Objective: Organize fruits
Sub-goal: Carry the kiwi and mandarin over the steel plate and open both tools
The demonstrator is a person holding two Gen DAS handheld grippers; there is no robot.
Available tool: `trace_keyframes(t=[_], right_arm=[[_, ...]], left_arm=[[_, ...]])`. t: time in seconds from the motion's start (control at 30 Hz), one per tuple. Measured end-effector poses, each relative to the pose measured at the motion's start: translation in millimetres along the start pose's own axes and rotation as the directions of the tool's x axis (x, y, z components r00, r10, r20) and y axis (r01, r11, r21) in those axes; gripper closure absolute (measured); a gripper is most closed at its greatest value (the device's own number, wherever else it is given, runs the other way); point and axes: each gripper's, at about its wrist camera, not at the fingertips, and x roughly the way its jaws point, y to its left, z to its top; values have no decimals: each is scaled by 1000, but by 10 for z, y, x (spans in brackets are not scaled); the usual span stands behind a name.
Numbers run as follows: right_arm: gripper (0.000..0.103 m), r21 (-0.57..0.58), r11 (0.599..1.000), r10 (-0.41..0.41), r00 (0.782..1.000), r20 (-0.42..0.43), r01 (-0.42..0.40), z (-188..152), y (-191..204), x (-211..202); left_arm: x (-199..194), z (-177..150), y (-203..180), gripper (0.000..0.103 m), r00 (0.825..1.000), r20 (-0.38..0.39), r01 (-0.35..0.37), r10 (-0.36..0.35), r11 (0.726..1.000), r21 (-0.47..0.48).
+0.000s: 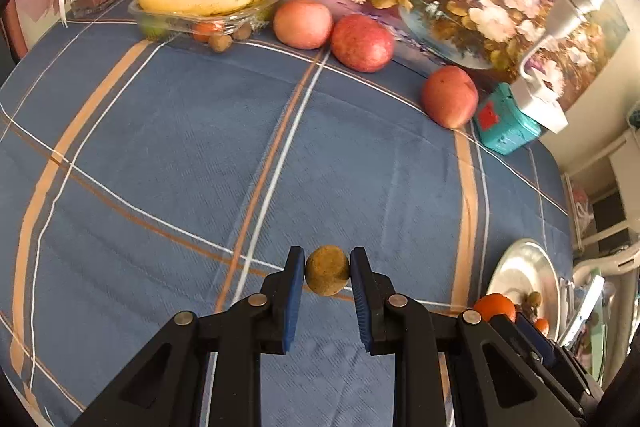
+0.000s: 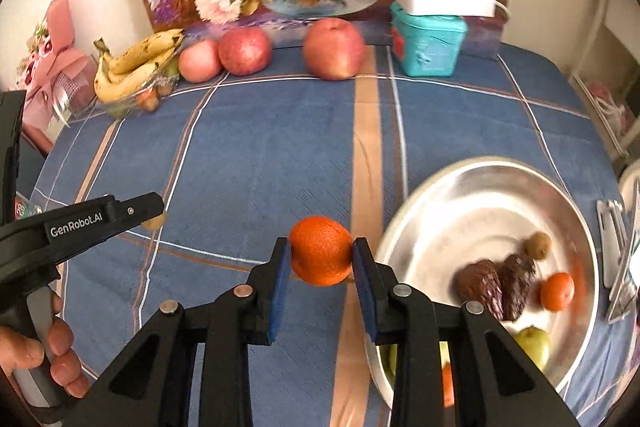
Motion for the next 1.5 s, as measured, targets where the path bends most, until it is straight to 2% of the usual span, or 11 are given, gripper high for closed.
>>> trace_keyframes(t=[0.4, 0.8, 0.93, 1.07, 1.23, 1.33, 1.5], right_arm=[[70, 68, 997, 24, 1000, 1, -24, -210, -212, -236], [70, 161, 987, -8, 1000, -4, 8, -279, -635, -343], [70, 195, 979, -53, 999, -8, 53, -266, -827, -359], [70, 277, 958, -65, 998, -24, 69, -283, -1104, -337], [70, 360, 928, -99, 995, -20, 100, -310, -1412, -382], [70, 386, 914, -129, 992, -7, 122, -314, -1533, -438], [70, 395, 911, -125, 992, -7, 118, -302, -1581, -432]], left_arm=[[-263, -164, -326, 78, 999, 40, 27, -29, 998, 55], [-194, -330, -785, 78, 998, 12, 55, -57, 986, 158], [-154, -429, -1012, 78, 996, -15, 94, -93, 972, 215], [-117, -550, -1282, 78, 988, -46, 152, -145, 947, 282], [-65, -655, -1516, 78, 983, -58, 185, -176, 920, 346], [-26, -699, -1590, 78, 980, -69, 199, -187, 910, 363], [4, -725, -1626, 78, 977, -77, 215, -201, 902, 376]])
